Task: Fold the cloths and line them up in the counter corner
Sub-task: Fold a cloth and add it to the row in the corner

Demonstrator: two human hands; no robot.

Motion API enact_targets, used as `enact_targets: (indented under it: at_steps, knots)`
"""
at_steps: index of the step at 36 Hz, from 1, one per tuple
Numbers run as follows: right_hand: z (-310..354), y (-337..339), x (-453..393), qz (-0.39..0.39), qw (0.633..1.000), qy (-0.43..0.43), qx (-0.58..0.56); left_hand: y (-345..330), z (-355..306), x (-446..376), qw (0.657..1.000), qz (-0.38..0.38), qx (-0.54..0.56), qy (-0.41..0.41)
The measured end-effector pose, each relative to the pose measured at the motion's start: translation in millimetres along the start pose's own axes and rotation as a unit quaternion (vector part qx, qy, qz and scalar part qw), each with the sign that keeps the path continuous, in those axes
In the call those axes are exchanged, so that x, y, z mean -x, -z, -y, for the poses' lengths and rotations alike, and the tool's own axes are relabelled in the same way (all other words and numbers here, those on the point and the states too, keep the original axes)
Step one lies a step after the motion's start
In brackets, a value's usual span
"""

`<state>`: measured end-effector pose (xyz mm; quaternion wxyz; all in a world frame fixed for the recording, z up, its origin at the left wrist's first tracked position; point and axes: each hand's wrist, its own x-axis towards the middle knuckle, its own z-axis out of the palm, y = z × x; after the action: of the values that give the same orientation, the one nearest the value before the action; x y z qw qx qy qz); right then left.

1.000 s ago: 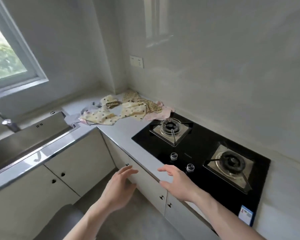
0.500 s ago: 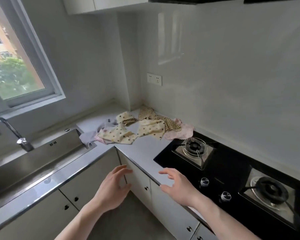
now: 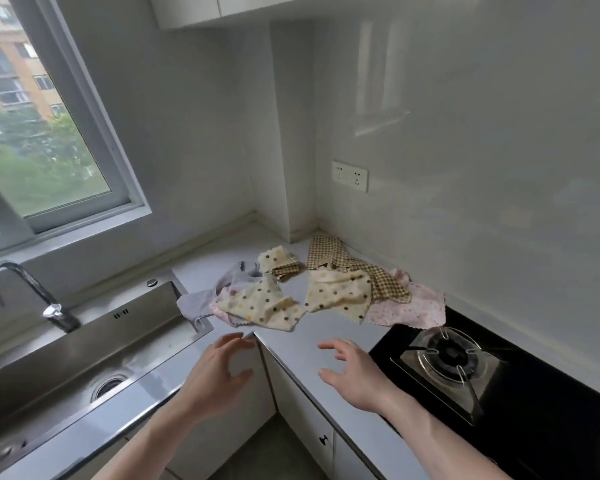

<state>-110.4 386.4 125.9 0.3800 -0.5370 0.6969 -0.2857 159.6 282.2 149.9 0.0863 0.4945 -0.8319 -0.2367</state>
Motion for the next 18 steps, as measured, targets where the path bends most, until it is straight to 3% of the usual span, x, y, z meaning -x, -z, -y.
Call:
enact_targets:
  at_steps: [18]
  knots:
    - [-13.1, -7.0, -125.5, -0.007, 0.996, -0.088, 0.018, 15.9, 65.4, -176.1, 0.998, 0.067, -0.016, -0.007]
